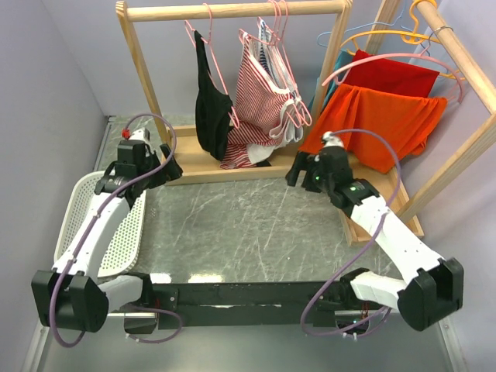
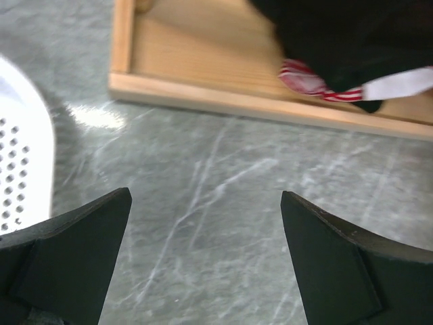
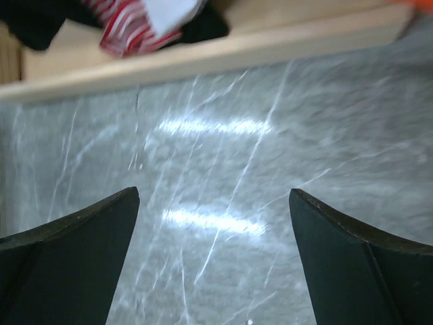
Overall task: Remove the tank top from the hanger
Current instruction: Move the bin to the center of the board.
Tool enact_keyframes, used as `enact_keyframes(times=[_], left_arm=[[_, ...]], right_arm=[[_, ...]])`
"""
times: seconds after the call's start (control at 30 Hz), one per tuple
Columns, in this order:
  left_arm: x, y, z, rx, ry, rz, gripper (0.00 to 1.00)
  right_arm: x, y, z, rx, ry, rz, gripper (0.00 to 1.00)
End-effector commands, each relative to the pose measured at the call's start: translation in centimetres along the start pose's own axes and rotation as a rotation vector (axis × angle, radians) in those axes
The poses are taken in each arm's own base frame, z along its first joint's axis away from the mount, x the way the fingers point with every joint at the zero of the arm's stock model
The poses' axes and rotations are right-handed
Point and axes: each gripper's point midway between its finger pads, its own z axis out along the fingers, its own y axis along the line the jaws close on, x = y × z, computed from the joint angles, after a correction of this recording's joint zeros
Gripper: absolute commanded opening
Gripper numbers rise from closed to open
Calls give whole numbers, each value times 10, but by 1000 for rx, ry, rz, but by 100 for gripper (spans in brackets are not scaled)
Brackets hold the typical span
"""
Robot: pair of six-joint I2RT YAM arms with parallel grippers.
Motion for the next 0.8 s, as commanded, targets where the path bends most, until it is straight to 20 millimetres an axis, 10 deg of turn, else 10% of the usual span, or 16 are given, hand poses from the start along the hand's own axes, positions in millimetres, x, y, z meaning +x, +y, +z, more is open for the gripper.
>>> enact_keyframes(times=[0.0, 0.13, 0.43, 0.77], left_arm=[[10, 19, 2, -115, 48, -39, 99], [42, 43, 2, -198, 95, -75, 99], [-10, 62, -19, -350, -89, -97, 99], [-32, 115, 25, -422, -66, -211, 100]], right_arm=[[11, 24, 2, -76, 34, -25, 100], [19, 37, 4, -105, 55, -52, 100], [20, 48, 9, -136, 83, -90, 100], [28, 53, 1, -182, 120, -86, 100]])
